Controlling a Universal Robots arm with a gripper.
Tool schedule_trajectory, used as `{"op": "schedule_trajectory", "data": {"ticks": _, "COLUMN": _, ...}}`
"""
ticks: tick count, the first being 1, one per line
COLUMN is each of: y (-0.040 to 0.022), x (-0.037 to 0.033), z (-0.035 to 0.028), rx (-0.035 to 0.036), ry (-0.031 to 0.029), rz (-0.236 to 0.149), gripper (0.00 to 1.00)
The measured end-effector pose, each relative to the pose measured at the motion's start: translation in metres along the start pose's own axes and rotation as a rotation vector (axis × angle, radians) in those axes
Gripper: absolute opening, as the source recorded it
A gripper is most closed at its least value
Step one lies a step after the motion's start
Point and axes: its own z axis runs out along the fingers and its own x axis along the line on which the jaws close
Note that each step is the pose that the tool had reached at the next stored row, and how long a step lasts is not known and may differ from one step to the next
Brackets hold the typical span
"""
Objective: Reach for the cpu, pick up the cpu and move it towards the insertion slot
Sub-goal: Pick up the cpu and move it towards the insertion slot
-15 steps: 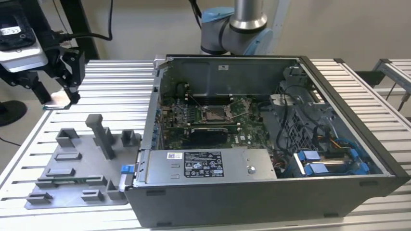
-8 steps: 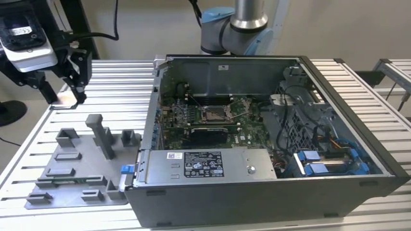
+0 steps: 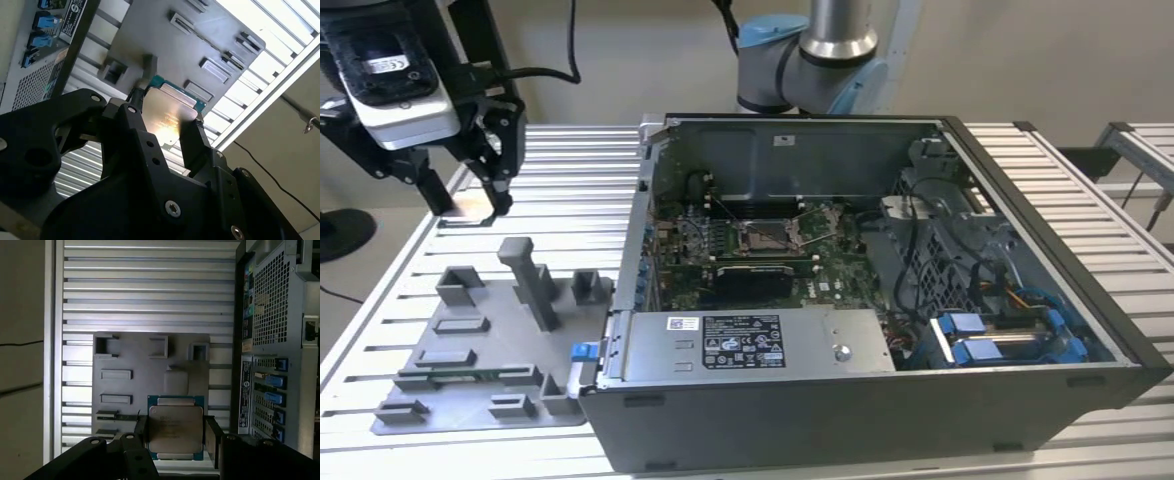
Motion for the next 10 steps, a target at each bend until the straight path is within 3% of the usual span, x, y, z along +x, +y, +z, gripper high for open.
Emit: {"op": "schedule_trajectory", "data": {"ticks": 10, "y": 0.0, "x": -0.013, "z": 0.0, "rx": 0.0, "ry": 0.0, "rz": 0.0, "gripper": 0.0}}
